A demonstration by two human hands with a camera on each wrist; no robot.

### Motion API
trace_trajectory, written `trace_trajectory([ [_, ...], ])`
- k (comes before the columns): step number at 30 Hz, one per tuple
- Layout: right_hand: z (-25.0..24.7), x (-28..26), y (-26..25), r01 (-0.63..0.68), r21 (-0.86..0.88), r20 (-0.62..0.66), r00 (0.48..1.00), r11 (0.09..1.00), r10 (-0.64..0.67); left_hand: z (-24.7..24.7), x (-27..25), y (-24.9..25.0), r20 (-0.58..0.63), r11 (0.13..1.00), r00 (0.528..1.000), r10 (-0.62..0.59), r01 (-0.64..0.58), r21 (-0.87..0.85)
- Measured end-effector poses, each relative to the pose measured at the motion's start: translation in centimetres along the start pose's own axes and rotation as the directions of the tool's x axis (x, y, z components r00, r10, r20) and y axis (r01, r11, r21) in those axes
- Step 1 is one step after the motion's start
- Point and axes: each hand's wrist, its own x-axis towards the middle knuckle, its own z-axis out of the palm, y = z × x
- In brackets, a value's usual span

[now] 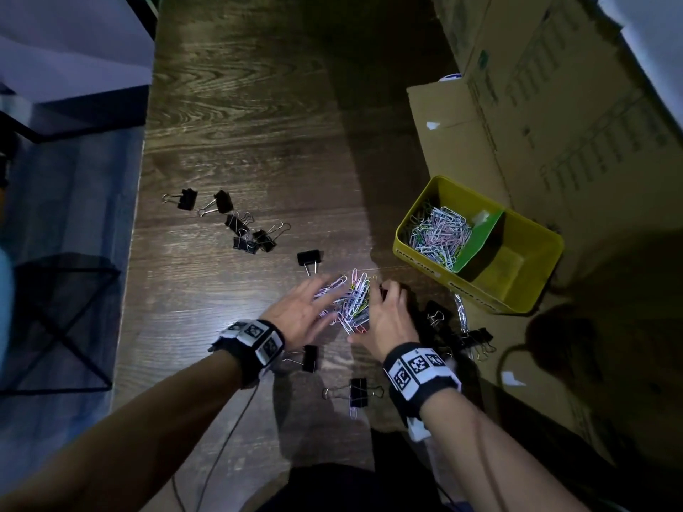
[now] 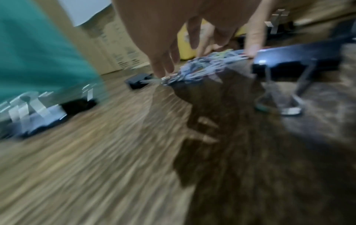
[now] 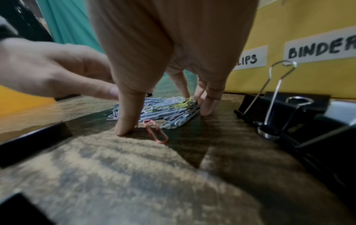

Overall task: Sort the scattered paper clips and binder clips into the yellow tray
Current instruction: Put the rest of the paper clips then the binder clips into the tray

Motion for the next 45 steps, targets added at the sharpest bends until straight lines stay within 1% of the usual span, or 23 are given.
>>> trace_trajectory([
  [2,-0.1,0.0,-0.1,-0.001,0.001,-0.003,1.0,1.0,0.001,-0.8,0.4,-1.2,-0.037,0.994,0.995,-0.097,0.095,-0.058],
  [6,-0.2,0.2,-0.3,-0.027,0.002,0.014,1.0,1.0,0.027,-2.5,1.4,-2.6,-0.101,0.976,0.971,-0.216,0.218,0.009],
  [7,-0.3,0.2,-0.4,-0.03,0.008,0.018,0.999,1.0,0.03,-2.8,1.6,-2.2,-0.092,0.972,0.969,-0.229,0.233,0.031],
  [10,-0.4,0.4,-0.7,0.007,-0.005,0.029,1.0,1.0,-0.007,-2.8,2.0,-0.1,0.01,0.977,0.982,-0.187,0.185,0.108],
  [12,-0.4,0.7,-0.8,0.049,-0.01,0.032,0.998,0.999,-0.048,-2.0,2.3,1.3,0.093,0.971,0.973,-0.212,0.199,0.129],
  [13,-0.5,0.8,-0.8,0.068,-0.007,0.03,0.997,0.998,-0.067,-1.5,2.3,1.7,0.113,0.966,0.964,-0.24,0.226,0.123],
  [14,-0.5,1.0,-0.9,0.086,0.001,0.025,0.996,0.996,-0.086,-1.1,2.3,2.0,0.106,0.963,0.959,-0.262,0.253,0.09],
  [16,-0.6,1.2,-0.8,0.118,0.026,0.018,0.993,0.993,-0.118,-0.5,2.1,2.2,0.05,0.953,0.955,-0.291,0.294,-0.072],
  [18,-0.5,1.4,-0.6,0.12,0.061,0.029,0.992,0.991,-0.122,-0.4,1.8,2.2,0.008,0.925,0.949,-0.315,0.309,-0.22],
  [19,-0.4,1.5,-0.5,0.102,0.084,0.029,0.994,0.991,-0.105,-0.5,1.7,2.1,-0.002,0.914,0.945,-0.328,0.317,-0.253],
  [21,-0.1,1.6,0.0,0.014,0.188,0.035,0.999,0.982,-0.021,-0.9,1.6,1.7,-0.027,0.888,0.93,-0.368,0.342,-0.306],
  [23,0.0,1.8,0.4,-0.085,0.318,0.046,0.996,0.944,0.074,-1.7,1.6,1.3,-0.024,0.835,0.905,-0.425,0.382,-0.397],
  [25,-0.1,1.8,0.6,-0.123,0.403,0.054,0.992,0.907,0.11,-2.2,1.7,0.9,0.037,0.738,0.866,-0.499,0.447,-0.506],
  [27,-0.2,1.8,0.8,-0.123,0.481,0.045,0.992,0.868,0.115,-2.4,1.7,0.3,0.134,0.573,0.827,-0.546,0.485,-0.661],
  [29,-0.5,1.7,1.0,-0.127,0.549,0.039,0.991,0.826,0.127,-2.4,1.6,-0.6,0.202,0.408,0.789,-0.581,0.496,-0.766],
  [31,-0.7,1.7,1.3,-0.127,0.631,0.048,0.991,0.765,0.124,-2.6,1.3,-1.5,0.231,0.304,0.766,-0.6,0.485,-0.82],
  [33,-1.4,1.5,1.5,-0.077,0.696,0.026,0.996,0.714,0.081,-3.3,0.9,-2.1,0.231,0.231,0.772,-0.592,0.437,-0.869],
  [34,-1.9,1.3,1.7,-0.04,0.719,-0.005,0.998,0.693,0.063,-3.8,0.7,-2.2,0.22,0.215,0.783,-0.582,0.409,-0.887],
  [36,-2.8,0.9,2.0,0.028,0.772,-0.082,0.995,0.635,0.055,-5.2,0.5,-2.2,0.187,0.202,0.802,-0.567,0.355,-0.913],
  [38,-4.1,0.2,2.2,0.087,0.826,-0.148,0.987,0.557,0.064,-6.8,0.5,-2.0,0.152,0.194,0.82,-0.551,0.303,-0.933],
  [40,-5.8,-0.5,2.3,0.134,0.852,-0.205,0.975,0.506,0.087,-8.6,1.0,-1.4,0.113,0.221,0.842,-0.527,0.264,-0.939],
  [42,-7.8,-1.2,2.3,0.173,0.866,-0.259,0.958,0.469,0.125,-10.7,1.9,-0.3,0.112,0.225,0.873,-0.475,0.243,-0.944],
  [45,-10.7,-2.0,2.5,0.272,0.864,-0.373,0.911,0.424,0.175,-13.7,4.0,1.9,0.13,0.165,0.916,-0.381,0.205,-0.965],
])
